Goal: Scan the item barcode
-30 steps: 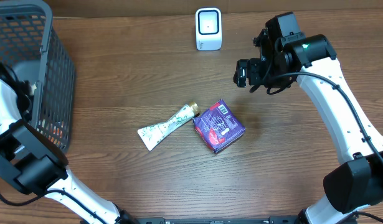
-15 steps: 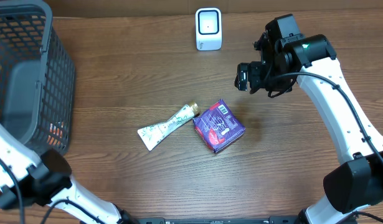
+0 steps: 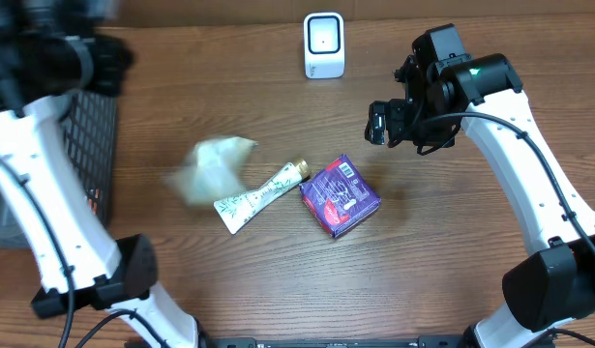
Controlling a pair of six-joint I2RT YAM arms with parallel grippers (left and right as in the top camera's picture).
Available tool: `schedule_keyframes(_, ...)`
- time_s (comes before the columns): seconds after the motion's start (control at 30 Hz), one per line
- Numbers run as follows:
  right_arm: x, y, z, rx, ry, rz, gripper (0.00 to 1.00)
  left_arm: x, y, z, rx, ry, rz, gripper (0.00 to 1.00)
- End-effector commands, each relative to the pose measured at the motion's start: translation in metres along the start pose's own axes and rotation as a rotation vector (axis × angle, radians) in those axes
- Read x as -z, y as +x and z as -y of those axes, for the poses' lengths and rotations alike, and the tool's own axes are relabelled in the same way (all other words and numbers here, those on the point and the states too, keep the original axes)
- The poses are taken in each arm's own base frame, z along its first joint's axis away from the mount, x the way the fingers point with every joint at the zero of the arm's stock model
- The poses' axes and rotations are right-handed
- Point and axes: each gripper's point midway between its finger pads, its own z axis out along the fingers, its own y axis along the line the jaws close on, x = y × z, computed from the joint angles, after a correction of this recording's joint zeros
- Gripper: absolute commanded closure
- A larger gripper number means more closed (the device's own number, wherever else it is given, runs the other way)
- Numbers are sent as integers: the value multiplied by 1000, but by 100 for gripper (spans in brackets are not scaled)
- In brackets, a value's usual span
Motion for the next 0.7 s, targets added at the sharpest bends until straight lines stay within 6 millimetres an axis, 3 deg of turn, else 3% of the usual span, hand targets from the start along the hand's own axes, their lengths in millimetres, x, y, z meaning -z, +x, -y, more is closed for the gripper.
schedule_keyframes(0.0,2,1,-4,4,-13,0,0,-50,8,33,-131,28,-150,96)
schedule_keyframes(0.13,2,4,-3,2,-10,-9,0,-106,5,79,-238,104,-212,96)
schedule_keyframes(0.23,2,5,-2,1,-7,-16,0,-142,7,92,-225,126,-237,96)
schedule_keyframes(0.27,2,5,-2,0,-8,-15,0,-163,14,94,-187,133,-267,96)
schedule_keyframes(0.33,2,4,-2,1,-8,-12,0,-183,30,96,-176,148,-324,96)
schedule_keyframes(0.43,2,3,-3,3,-9,-7,0,-192,45,91,-178,128,-374,96)
schedule_keyframes(0.53,2,2,-3,4,-11,-3,0,-173,26,71,-140,13,-317,96)
schedule_keyframes(0.57,2,2,-3,4,-11,-3,0,-162,15,66,-121,-17,-276,80)
schedule_keyframes(0.6,2,2,-3,4,-11,-3,0,-146,0,59,-94,-49,-219,53)
schedule_keyframes(0.63,2,2,-3,3,-10,-4,0,-123,-18,50,-56,-81,-138,17)
schedule_keyframes(0.67,2,2,-3,3,-11,-4,0,-104,-31,44,-24,-104,-77,0)
